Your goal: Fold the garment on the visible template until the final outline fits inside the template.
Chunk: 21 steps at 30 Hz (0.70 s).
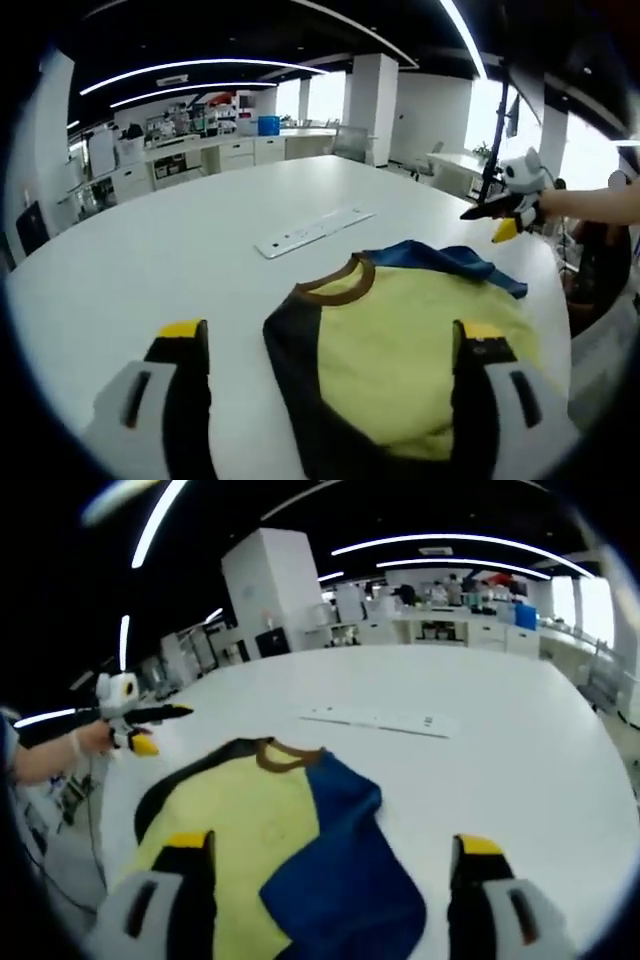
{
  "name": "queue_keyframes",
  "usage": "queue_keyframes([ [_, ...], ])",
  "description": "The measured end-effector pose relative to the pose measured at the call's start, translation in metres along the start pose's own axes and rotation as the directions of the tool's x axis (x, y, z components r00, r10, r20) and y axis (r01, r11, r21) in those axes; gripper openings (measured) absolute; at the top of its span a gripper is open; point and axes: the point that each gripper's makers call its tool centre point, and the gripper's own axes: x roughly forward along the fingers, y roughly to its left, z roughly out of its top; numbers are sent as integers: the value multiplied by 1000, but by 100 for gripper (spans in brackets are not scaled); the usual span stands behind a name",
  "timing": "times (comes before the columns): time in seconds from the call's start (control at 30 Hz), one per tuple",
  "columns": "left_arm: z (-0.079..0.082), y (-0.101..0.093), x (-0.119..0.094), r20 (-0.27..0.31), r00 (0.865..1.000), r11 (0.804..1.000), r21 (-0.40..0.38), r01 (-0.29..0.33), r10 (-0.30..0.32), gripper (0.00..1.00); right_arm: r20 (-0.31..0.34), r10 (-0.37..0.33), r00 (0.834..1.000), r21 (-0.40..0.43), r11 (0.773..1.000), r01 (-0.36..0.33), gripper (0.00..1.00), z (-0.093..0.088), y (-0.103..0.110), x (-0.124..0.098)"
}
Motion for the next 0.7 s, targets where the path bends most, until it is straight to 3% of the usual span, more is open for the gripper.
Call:
queue_keyframes([
  [0.37,8,-20,-30,25,1000,1000,-9,9,-9,99,50,-48,998,48,998,45,94,-7,5,-36],
  [0.43,7,-15,-30,24,1000,1000,-8,10,-10,99,49,-54,997,55,997,51,94,-14,8,-46],
  [0.7,-2,-29,-52,8,999,999,6,33,-33,99,46,-78,996,76,994,75,94,-25,6,-65],
])
